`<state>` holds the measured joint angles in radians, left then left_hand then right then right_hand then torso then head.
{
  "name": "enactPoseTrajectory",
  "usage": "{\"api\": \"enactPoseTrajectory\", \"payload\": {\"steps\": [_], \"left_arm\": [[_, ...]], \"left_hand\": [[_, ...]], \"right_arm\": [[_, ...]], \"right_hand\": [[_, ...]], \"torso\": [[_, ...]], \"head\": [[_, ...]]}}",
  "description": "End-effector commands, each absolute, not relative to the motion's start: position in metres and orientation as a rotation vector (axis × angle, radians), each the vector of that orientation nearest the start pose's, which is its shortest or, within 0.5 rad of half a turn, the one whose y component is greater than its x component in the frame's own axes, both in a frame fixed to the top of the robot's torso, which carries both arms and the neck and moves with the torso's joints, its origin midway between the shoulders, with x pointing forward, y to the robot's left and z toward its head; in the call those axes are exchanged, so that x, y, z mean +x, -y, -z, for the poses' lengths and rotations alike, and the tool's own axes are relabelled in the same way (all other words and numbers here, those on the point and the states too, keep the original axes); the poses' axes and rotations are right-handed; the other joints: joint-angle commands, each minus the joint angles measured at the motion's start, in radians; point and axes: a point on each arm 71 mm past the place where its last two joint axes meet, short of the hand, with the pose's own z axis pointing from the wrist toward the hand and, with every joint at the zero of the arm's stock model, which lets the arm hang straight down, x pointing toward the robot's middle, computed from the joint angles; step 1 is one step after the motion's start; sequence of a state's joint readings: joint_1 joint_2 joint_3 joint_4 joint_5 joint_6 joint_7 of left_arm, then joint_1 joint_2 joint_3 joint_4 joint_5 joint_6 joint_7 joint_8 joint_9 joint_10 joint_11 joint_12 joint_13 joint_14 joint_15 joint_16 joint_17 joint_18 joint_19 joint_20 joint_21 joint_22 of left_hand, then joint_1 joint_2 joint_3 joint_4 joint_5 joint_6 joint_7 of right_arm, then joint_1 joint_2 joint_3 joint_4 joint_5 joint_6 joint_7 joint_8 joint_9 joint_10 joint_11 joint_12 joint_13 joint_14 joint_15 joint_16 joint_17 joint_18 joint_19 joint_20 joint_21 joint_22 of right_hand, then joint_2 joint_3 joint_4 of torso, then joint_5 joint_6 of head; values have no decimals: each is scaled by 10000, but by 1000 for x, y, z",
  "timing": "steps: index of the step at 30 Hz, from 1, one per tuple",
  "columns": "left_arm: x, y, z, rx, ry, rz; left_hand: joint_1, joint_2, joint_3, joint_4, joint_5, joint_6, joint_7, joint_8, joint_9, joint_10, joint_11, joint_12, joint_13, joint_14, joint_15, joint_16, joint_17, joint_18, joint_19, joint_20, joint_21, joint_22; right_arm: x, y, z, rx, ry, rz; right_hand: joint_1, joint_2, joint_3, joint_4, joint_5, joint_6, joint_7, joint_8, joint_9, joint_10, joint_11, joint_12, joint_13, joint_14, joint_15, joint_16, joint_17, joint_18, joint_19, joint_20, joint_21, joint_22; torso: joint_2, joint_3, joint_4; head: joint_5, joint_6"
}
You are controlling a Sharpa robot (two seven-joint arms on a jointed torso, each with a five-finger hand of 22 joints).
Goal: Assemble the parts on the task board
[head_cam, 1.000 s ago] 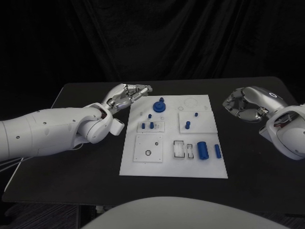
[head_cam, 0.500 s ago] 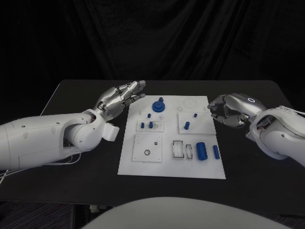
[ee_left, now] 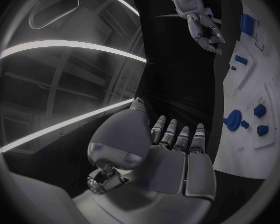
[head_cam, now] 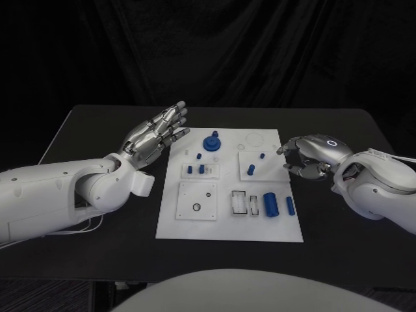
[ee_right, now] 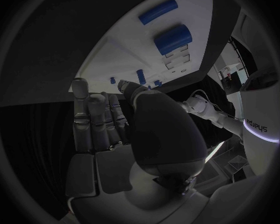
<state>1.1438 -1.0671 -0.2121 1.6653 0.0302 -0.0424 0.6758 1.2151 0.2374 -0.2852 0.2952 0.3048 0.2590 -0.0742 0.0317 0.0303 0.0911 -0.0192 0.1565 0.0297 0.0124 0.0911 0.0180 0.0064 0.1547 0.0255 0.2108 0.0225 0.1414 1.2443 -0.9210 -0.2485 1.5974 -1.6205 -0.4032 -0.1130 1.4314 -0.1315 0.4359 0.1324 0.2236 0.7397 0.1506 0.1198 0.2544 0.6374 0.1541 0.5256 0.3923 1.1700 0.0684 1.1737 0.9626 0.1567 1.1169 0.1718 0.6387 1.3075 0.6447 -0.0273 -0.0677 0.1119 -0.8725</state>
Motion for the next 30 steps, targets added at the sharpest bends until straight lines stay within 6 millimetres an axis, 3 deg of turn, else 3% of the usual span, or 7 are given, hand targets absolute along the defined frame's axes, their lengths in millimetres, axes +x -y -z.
{"api": "enactPoseTrajectory", "payload": {"steps": [1,5,10,14,20,26,30], "left_arm": [[412,-270,221,-10674,-12548,18819],[411,-270,220,-10656,-12559,18958],[409,-272,219,-10638,-12497,19024],[407,-273,218,-10633,-12447,19000],[406,-273,217,-10626,-12416,18987],[405,-270,217,-10624,-12439,19109],[406,-269,217,-10622,-12459,19137]], "left_hand": [[-60,-33,-95,-40,23,-121,-8,-31,-8,-117,85,-57,-8,-56,53,-34,-14,177,-82,51,-56,-46],[93,-103,-120,-41,164,-113,44,-26,-4,-87,310,28,4,-10,218,33,8,216,-66,204,-40,3],[181,-113,-131,-38,231,-34,79,-14,6,-6,487,157,21,41,301,96,27,241,-6,354,1,215],[243,-100,-123,-37,385,21,126,-7,11,50,565,240,31,67,304,127,36,253,8,352,6,221],[393,-48,-77,-38,744,95,246,-1,17,125,683,368,45,116,330,190,54,258,40,342,20,272],[639,-70,-28,-50,1064,88,333,-3,16,151,838,463,53,124,345,210,57,251,40,360,8,172],[728,-78,-8,-50,1165,112,366,2,19,172,908,510,58,131,341,226,61,251,44,355,10,194]], "right_arm": [[447,220,227,-3648,-16569,-5184],[448,222,228,-3628,-16567,-5129],[451,222,229,-3628,-16549,-5066],[454,221,230,-3630,-16470,-5037],[461,220,231,-3617,-16363,-4945],[468,216,235,-3759,-16547,-4787],[473,214,238,-3803,-16595,-4716]], "right_hand": [[-58,18,-91,3,12,-56,25,-79,-38,220,-13,-12,-61,-58,52,-46,-25,104,15,22,-85,340],[54,43,-35,-100,503,84,57,-94,-79,388,-19,-76,-221,-87,46,-64,-56,116,28,7,-117,366],[85,65,13,-141,702,184,63,-87,-90,461,-17,-122,-311,-112,36,-80,-79,109,35,3,-108,390],[-23,91,-17,-77,528,158,96,-143,-123,580,-11,-128,-376,-73,50,-49,-51,98,64,10,-79,404],[-134,126,-68,-9,266,86,178,-235,-173,686,-20,-158,-474,-15,51,-11,-20,87,129,18,-29,415],[-119,175,-82,-40,248,567,364,-2,-43,723,-37,-236,-594,-26,34,-40,-66,87,162,10,-53,413],[-107,164,-91,-62,271,593,343,13,-19,728,-34,-255,-622,-45,35,-62,-97,89,159,6,-77,410]], "torso": [[100,5,204],[134,9,172],[251,-23,155],[366,-59,119],[496,-66,123],[618,-99,185],[645,-112,187]], "head": [[-212,-1],[-199,-1],[-241,-1],[-292,-1],[-355,-1],[-385,-1],[-340,-1]]}}
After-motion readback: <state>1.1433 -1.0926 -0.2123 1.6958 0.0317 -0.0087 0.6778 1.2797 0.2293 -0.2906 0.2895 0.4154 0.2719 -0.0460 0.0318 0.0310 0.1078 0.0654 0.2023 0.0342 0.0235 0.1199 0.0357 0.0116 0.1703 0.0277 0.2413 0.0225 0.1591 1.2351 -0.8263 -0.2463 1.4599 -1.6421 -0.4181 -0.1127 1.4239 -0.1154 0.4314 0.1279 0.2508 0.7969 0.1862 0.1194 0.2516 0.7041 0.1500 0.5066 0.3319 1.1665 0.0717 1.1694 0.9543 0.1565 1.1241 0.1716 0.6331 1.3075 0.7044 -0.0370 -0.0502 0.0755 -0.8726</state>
